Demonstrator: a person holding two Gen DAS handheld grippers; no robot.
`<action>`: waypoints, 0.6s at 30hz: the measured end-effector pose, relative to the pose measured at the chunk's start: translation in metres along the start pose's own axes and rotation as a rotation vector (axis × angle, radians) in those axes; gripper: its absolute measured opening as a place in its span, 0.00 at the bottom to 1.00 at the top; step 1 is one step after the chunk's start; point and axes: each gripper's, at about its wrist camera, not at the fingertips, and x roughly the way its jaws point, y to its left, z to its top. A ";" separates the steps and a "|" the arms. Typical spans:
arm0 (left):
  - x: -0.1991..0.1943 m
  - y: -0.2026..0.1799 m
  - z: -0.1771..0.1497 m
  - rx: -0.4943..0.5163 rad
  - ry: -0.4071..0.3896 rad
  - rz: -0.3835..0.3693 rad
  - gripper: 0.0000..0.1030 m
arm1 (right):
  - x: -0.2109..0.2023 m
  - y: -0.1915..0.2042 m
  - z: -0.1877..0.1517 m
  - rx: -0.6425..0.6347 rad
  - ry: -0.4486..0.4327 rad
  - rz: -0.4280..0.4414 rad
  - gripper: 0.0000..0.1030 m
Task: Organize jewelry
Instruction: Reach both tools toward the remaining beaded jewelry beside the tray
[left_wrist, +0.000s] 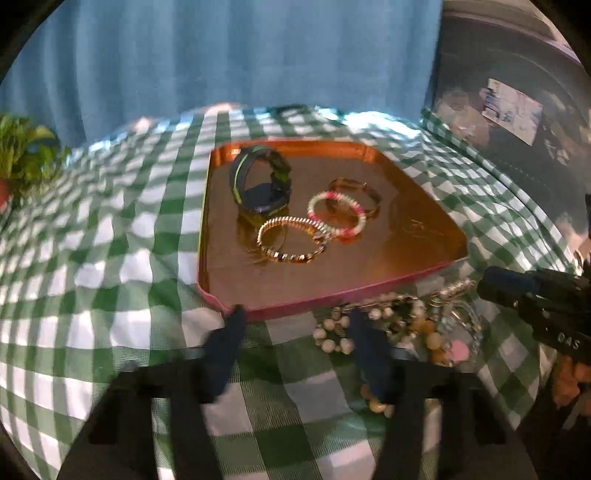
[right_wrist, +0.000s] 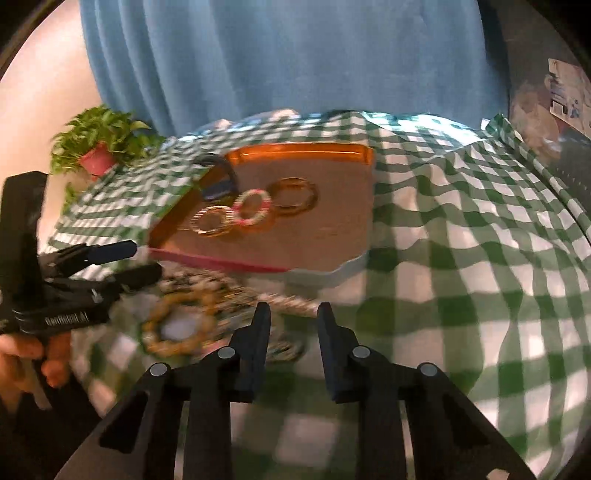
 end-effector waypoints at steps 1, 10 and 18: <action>0.002 0.002 0.000 -0.004 0.000 -0.012 0.36 | 0.005 -0.005 0.001 0.008 0.009 0.010 0.17; 0.013 -0.010 -0.005 0.050 0.010 -0.031 0.30 | 0.023 -0.004 0.001 -0.049 0.054 0.011 0.21; -0.001 0.001 -0.015 0.052 0.022 0.005 0.08 | 0.025 0.012 -0.003 -0.166 0.035 -0.095 0.11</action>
